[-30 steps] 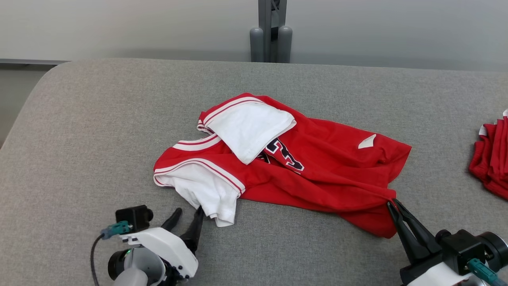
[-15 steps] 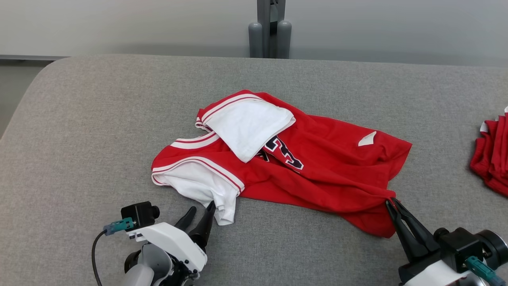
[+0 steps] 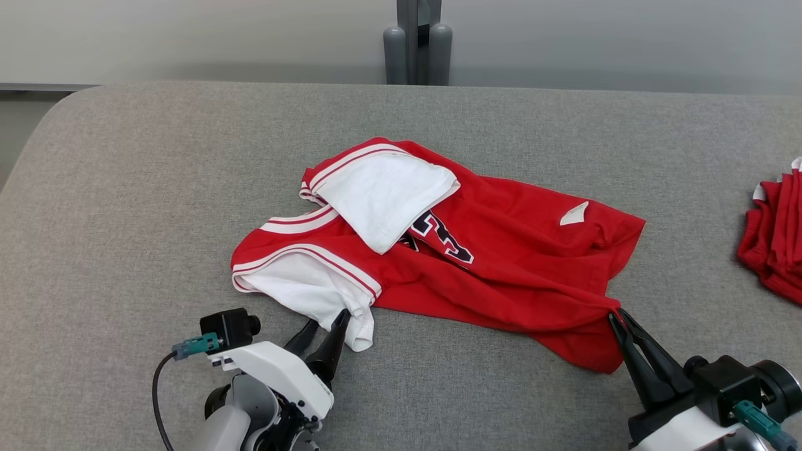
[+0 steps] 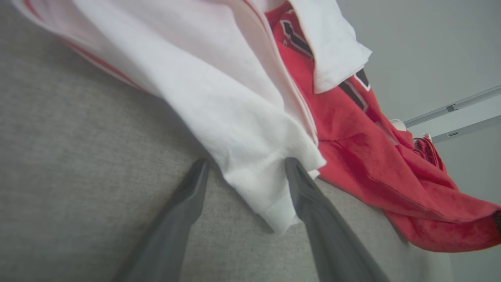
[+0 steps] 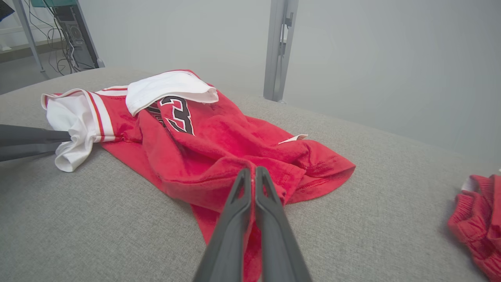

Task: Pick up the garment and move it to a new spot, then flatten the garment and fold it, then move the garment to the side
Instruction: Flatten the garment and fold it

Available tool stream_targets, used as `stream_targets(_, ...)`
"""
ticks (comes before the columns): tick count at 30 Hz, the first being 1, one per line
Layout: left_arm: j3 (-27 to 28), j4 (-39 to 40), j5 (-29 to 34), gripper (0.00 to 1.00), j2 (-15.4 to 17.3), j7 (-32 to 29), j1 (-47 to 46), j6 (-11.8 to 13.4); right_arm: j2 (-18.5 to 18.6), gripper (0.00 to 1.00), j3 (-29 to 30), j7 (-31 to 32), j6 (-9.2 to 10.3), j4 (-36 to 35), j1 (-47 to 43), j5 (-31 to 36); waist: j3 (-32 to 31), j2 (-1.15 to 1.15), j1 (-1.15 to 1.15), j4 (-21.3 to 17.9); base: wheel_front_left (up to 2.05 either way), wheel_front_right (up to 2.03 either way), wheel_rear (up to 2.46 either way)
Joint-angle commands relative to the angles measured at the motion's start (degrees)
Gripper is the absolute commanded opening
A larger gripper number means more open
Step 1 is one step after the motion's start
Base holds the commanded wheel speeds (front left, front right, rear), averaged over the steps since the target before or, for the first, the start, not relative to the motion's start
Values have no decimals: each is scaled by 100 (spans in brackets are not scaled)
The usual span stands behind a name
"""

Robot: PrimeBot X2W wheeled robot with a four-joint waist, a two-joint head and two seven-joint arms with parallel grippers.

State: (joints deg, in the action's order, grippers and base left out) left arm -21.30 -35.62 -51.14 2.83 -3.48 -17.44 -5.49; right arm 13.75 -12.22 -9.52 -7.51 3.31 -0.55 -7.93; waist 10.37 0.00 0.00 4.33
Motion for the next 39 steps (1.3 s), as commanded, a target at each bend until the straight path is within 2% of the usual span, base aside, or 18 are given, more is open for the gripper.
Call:
stream_targets(1,-35,-69,-58,90,17,-4,-35,-4,7,0,20,3,4,21,44,19,0,0,0,1,0,0,0)
stream_targets(2,-46,-86,-62,45,17,8,-39,-13,5,0,20,2,4,28,44,19,-2,0,0,3,0,0,0)
stream_targets(4,-55,-115,-66,9,17,32,-38,-26,4,0,23,-7,4,39,35,15,-19,0,0,10,0,0,0)
stream_targets(5,-48,-123,-74,0,19,62,-34,-32,9,0,25,-14,4,51,27,10,-33,0,0,15,0,0,0)
stream_targets(16,-68,-93,-76,0,129,205,153,-84,46,0,91,9,4,150,-47,-46,-275,0,0,133,0,0,0)
stream_targets(21,-108,25,167,0,322,442,161,24,83,0,160,15,4,157,-5,2,-396,0,0,191,0,0,0)
stream_targets(29,-436,306,1037,0,969,641,15,429,157,0,390,60,4,95,229,55,-579,0,0,232,0,0,0)
stream_targets(35,-701,578,1680,0,1461,557,-172,762,232,0,501,118,4,26,474,92,-676,0,0,217,0,0,0)
stream_targets(39,-661,831,1812,0,1597,599,-302,937,283,0,568,136,4,-11,627,143,-739,0,0,198,0,0,0)
